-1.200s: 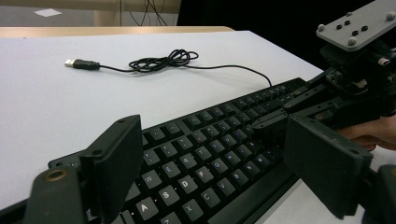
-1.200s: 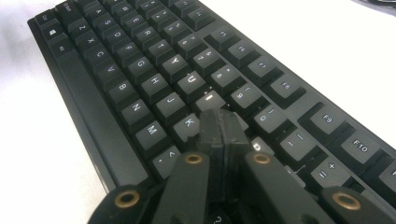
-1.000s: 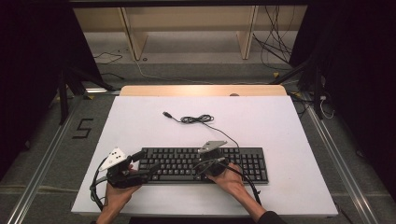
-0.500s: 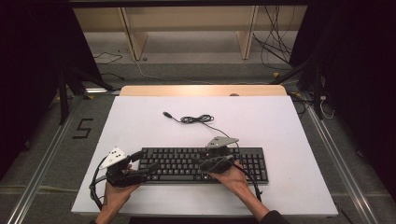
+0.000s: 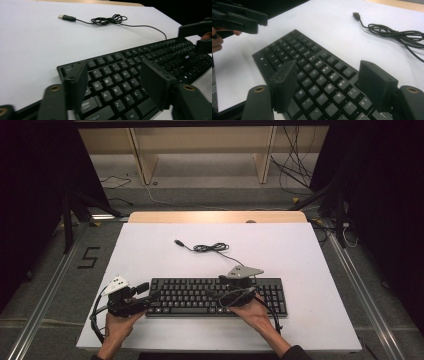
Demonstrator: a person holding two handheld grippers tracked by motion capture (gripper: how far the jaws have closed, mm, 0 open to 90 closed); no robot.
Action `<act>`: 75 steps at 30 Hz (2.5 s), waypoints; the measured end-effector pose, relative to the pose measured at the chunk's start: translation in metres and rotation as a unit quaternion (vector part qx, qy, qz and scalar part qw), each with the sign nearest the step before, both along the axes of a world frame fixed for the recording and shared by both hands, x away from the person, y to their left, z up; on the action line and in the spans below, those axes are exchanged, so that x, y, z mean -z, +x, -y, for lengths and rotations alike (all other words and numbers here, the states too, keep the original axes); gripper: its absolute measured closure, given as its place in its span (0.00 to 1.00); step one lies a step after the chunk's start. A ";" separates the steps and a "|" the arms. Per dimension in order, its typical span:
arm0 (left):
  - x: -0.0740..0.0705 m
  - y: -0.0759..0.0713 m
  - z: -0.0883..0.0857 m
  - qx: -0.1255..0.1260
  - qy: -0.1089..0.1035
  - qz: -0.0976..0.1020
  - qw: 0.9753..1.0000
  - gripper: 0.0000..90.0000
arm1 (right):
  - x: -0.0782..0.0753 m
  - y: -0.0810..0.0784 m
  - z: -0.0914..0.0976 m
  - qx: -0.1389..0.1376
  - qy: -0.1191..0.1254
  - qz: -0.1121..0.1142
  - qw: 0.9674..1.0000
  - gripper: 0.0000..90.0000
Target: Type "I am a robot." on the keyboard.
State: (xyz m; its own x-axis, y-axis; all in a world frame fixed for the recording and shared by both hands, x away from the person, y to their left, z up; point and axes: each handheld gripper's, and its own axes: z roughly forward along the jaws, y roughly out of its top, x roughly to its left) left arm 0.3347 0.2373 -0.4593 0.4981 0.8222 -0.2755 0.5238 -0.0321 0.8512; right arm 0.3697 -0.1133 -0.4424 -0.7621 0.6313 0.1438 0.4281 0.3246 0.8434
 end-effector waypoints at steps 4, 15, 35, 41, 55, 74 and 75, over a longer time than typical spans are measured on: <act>0.003 0.002 -0.005 -0.002 0.011 -0.020 1.000 0.61 | -0.002 -0.003 0.001 -0.002 0.004 0.005 1.000 0.35; 0.008 0.003 0.000 0.029 0.069 -0.057 0.996 0.99 | -0.006 -0.007 0.003 -0.003 0.010 0.010 1.000 0.35; 0.016 0.006 0.008 0.046 0.118 -0.087 0.988 0.99 | -0.009 -0.013 0.008 -0.003 0.022 0.017 1.000 0.31; 0.017 0.006 0.008 0.045 0.128 -0.091 0.987 0.99 | -0.009 -0.014 0.008 -0.005 0.022 0.016 1.000 0.31; 0.015 0.006 0.011 0.038 0.123 -0.088 0.988 0.99 | -0.008 -0.016 0.006 -0.008 0.021 0.017 1.000 0.31; 0.005 0.001 0.014 0.034 0.070 -0.055 0.995 0.66 | -0.005 -0.012 0.000 -0.013 0.018 0.013 1.000 0.34; 0.005 0.001 0.015 0.033 0.066 -0.053 0.996 0.64 | -0.004 -0.011 -0.001 -0.013 0.018 0.013 1.000 0.35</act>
State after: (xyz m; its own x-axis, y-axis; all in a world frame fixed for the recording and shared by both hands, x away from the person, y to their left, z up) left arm 0.3356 0.2227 -0.4642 0.5266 0.8211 -0.2203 0.6033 -0.1784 0.7773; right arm 0.3582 -0.1122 -0.4380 -0.7824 0.6056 0.1451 0.3971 0.3057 0.8654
